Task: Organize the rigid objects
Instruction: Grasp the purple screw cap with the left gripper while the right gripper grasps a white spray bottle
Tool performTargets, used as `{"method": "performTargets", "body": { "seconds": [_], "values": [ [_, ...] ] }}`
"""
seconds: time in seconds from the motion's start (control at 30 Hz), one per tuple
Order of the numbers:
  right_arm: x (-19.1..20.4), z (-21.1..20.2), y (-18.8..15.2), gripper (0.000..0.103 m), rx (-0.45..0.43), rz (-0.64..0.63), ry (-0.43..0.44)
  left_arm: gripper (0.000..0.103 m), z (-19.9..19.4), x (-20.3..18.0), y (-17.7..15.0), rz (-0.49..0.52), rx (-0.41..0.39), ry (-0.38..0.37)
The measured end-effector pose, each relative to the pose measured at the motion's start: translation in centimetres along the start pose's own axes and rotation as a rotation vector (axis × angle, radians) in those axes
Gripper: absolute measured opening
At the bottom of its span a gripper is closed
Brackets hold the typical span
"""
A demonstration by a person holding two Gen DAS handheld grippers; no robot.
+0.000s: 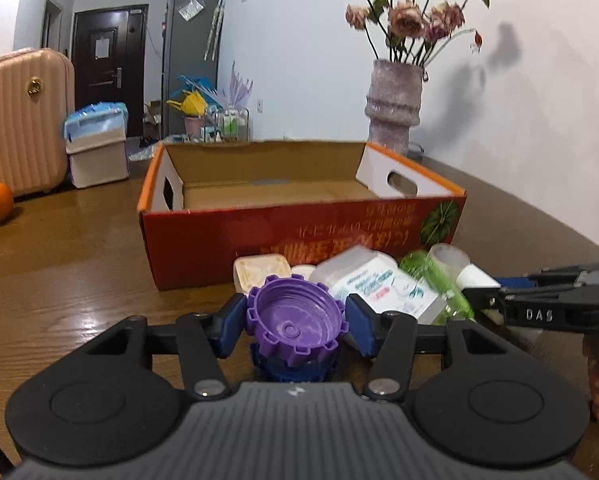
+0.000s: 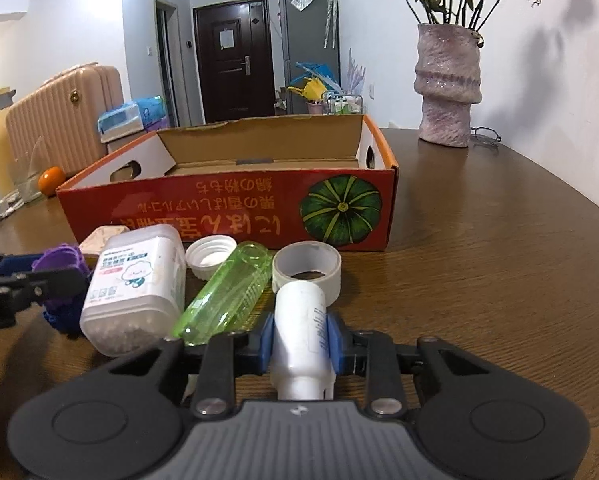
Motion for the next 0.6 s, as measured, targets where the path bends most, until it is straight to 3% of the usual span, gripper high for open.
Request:
{"method": "performTargets", "body": {
  "seconds": [0.23,0.37,0.6],
  "values": [
    [0.5,-3.4,0.7,0.027,-0.069,-0.016,-0.007,0.055,-5.4,0.2,1.2,-0.029,-0.084,0.041],
    [1.0,-7.1,1.0,0.027,-0.129,-0.036,-0.031,0.056,-10.4,0.5,1.6,-0.062,-0.168,0.102],
    [3.3,-14.8,0.5,0.027,-0.238,-0.071,-0.033,0.055,-18.5,-0.4,0.9,-0.08,-0.267,0.139]
  ]
}}
Point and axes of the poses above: each gripper's, at about its wrist camera, not at the fingertips, and z roughly the way its jaws point, x to its left, y to its top, the point moved 9 cm from there along z, roughly the way its jaws point, and after that the axes turned 3 degrees about y, right-handed, at the moved point
